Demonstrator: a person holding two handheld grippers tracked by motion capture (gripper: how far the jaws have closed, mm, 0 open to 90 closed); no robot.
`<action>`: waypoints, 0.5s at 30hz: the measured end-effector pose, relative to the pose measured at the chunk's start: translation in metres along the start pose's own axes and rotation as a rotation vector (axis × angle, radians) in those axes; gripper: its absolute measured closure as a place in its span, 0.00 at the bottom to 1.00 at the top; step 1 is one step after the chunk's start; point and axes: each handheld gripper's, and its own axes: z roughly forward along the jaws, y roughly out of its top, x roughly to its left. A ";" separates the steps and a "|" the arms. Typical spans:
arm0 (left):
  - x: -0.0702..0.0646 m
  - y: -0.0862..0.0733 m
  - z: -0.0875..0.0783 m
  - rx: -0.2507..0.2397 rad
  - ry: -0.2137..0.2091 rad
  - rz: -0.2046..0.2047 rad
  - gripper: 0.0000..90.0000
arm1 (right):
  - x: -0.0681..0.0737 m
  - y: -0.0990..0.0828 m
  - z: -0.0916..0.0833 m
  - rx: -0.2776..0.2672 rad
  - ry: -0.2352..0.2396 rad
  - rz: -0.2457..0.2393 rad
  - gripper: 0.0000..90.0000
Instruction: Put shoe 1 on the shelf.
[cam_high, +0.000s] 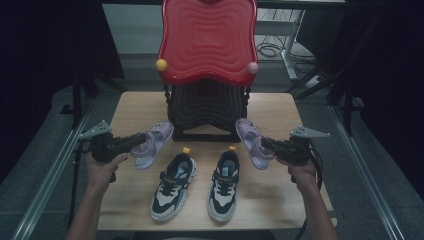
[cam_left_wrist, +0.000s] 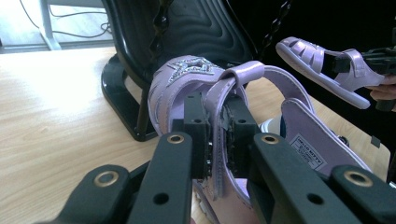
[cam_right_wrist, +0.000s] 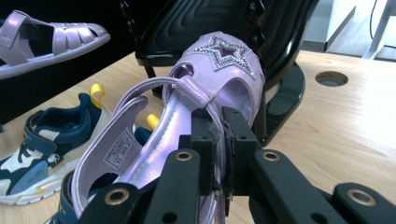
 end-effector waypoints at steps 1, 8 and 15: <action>0.000 0.000 0.000 0.000 0.000 0.000 0.91 | 0.000 0.000 0.000 0.000 0.000 0.000 0.94; -0.004 0.007 0.008 -0.013 -0.006 0.024 0.91 | 0.005 0.010 0.010 -0.014 0.018 -0.013 0.94; -0.008 0.012 0.015 -0.020 -0.002 0.038 0.91 | 0.010 0.018 0.022 -0.021 0.027 -0.016 0.94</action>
